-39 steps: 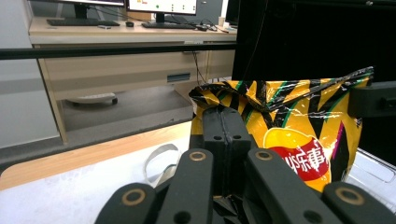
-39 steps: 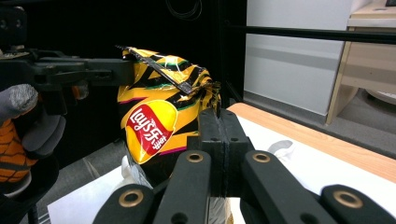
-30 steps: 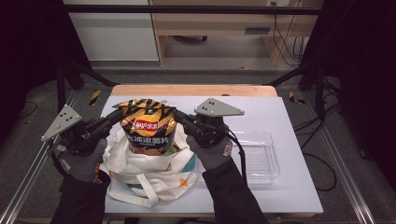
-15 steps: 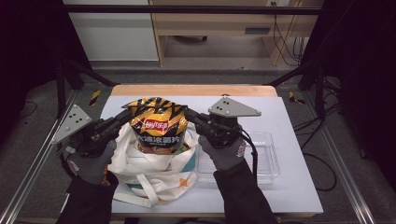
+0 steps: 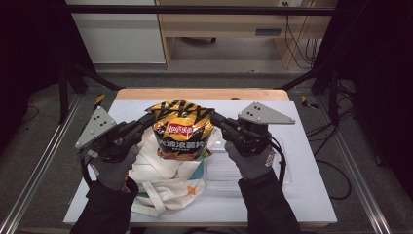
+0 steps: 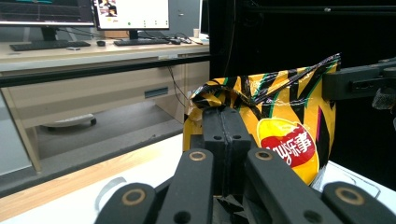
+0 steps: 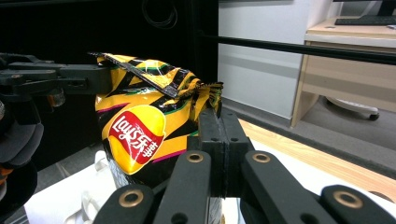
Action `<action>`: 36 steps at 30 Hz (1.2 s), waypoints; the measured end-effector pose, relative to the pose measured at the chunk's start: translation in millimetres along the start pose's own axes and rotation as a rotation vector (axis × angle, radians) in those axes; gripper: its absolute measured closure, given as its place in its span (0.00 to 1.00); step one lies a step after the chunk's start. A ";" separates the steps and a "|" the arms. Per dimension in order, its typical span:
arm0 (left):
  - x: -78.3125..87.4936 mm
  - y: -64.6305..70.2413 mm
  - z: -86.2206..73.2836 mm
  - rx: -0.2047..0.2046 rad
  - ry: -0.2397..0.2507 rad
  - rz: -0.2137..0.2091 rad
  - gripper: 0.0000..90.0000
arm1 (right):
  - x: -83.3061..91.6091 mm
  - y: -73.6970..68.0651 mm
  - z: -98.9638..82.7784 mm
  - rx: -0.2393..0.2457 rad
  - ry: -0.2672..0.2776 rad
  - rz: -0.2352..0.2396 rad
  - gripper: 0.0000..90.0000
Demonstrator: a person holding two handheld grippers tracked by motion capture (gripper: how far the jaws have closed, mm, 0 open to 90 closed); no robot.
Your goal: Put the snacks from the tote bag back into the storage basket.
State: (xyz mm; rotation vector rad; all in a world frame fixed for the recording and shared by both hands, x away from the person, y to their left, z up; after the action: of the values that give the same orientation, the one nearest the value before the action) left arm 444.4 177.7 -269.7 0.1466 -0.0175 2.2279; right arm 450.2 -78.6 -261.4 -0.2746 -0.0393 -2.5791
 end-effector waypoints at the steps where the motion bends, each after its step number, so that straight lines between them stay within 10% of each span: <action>1: -2.6 0.9 0.8 0.000 -0.001 -0.002 1.00 | 1.4 1.4 0.3 -0.002 -0.002 -0.003 1.00; 36: -73.3 35.5 4.7 -0.015 -0.017 -0.085 1.00 | 44.1 61.0 -6.0 -0.016 0.006 -0.140 1.00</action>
State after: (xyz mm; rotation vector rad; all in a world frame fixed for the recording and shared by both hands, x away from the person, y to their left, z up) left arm 461.4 98.0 -271.8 0.1548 -0.0366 2.1414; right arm 444.1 -153.9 -260.0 -0.2791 -0.0372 -2.7198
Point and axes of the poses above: each handheld gripper's, and its own axes: x roughly backward along the jaws, z roughly out of its top, y roughly to its right, the point moved 4 cm from there along -x, roughly forward along the jaws, and after that the axes turned 12 degrees about -z, right-handed, at the moved point
